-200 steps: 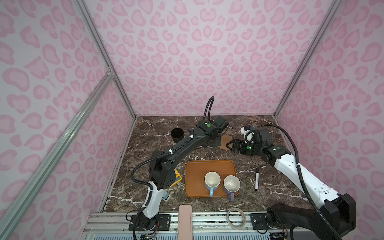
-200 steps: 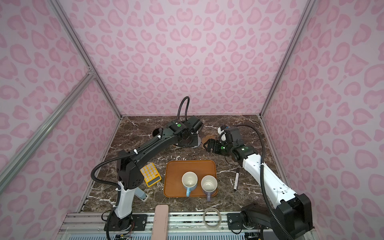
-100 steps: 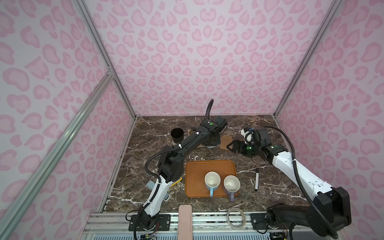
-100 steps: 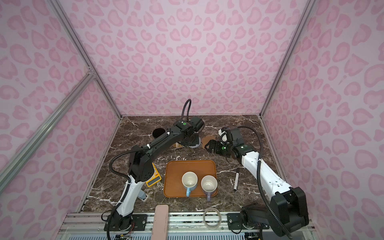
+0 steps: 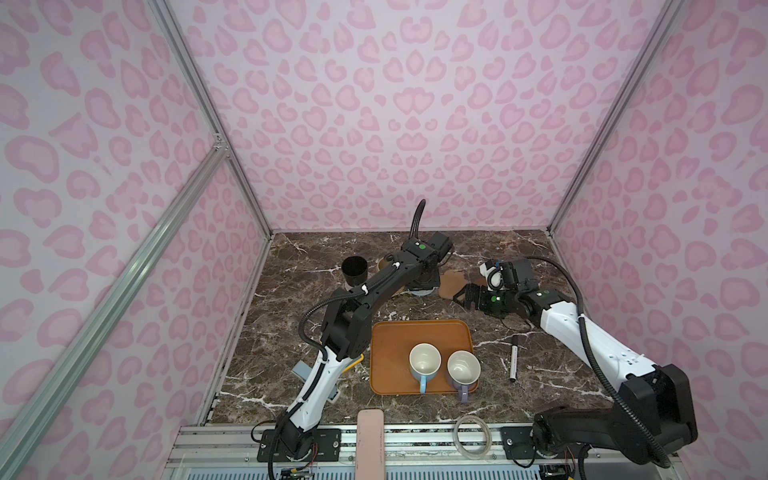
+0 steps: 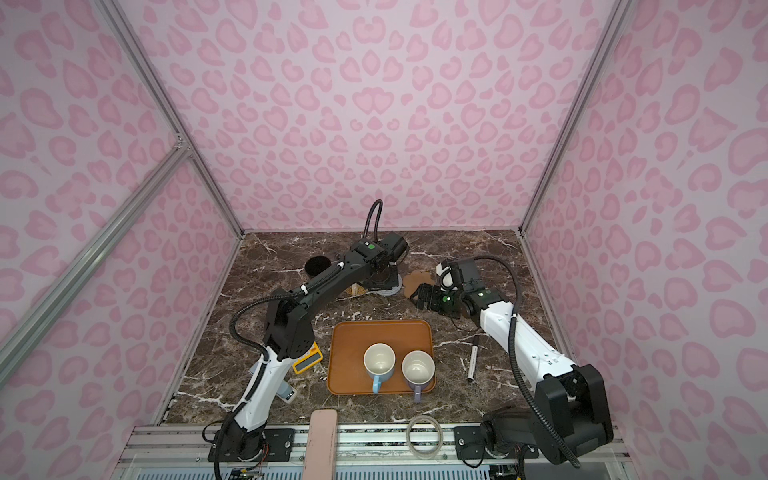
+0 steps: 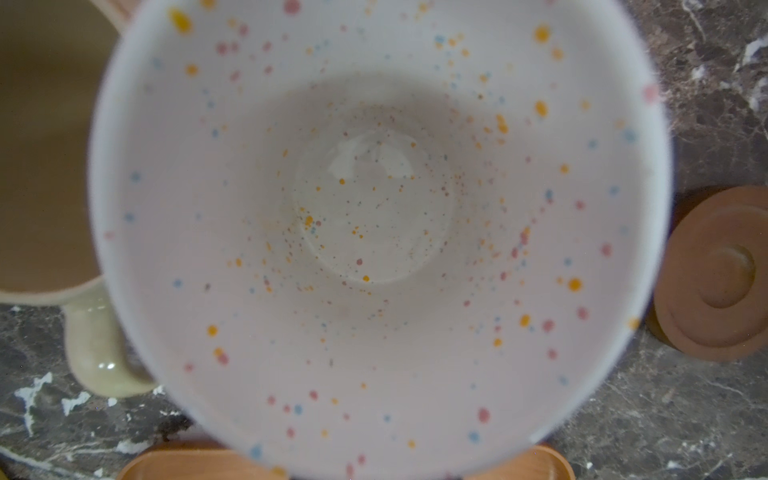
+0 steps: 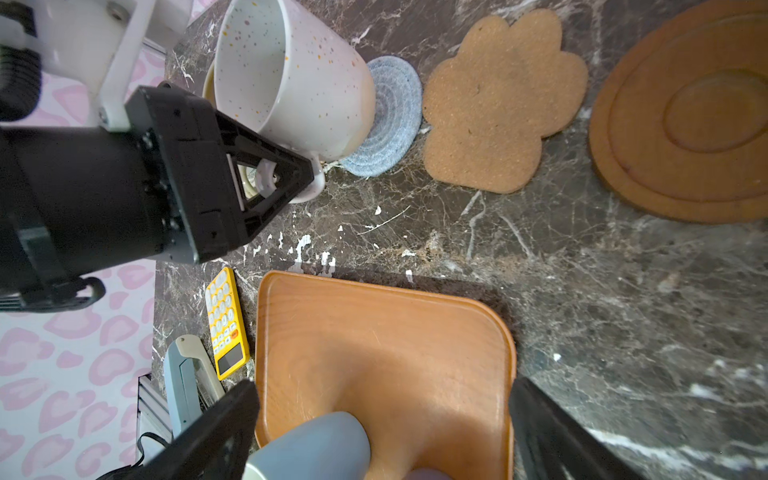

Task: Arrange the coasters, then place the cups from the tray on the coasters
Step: 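Carry the speckled mug with the left gripper toward the grey knit coaster, then lower the speckled mug onto the grey knit coaster and open the left gripper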

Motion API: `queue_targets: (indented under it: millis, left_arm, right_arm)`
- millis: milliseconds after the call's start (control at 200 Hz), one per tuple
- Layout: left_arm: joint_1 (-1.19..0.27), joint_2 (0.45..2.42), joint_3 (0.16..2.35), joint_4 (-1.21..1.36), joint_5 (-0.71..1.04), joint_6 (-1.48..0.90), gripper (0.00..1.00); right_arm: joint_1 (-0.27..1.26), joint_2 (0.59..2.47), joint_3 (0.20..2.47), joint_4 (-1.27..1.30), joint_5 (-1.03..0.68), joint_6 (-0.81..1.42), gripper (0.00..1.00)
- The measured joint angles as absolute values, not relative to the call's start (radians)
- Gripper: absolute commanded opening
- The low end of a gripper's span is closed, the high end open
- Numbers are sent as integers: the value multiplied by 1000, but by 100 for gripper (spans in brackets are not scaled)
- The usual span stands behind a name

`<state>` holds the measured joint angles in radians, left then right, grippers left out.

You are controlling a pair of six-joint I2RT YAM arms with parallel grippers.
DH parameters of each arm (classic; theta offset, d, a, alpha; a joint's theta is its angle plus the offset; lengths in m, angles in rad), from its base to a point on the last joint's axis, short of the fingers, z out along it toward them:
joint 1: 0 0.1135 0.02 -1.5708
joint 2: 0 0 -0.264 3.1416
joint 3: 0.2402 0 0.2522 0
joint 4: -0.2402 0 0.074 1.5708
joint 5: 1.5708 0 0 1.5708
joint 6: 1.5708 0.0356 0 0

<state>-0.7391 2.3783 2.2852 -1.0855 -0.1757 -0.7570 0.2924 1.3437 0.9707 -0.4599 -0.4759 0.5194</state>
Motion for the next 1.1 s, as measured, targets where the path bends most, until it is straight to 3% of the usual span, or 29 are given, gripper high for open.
queue_targets:
  millis: [655, 940, 1100]
  left_arm:
    - [-742, 2408, 2278, -1055, -138, -749, 3]
    - [-743, 2407, 2268, -1046, -133, -751, 29]
    - [-744, 2407, 2266, -1028, -140, -759, 34]
  right_arm:
    - [292, 1353, 945, -452, -479, 512, 95]
    - [290, 1353, 945, -454, -480, 505, 96]
    - [290, 1353, 945, -456, -484, 505, 96]
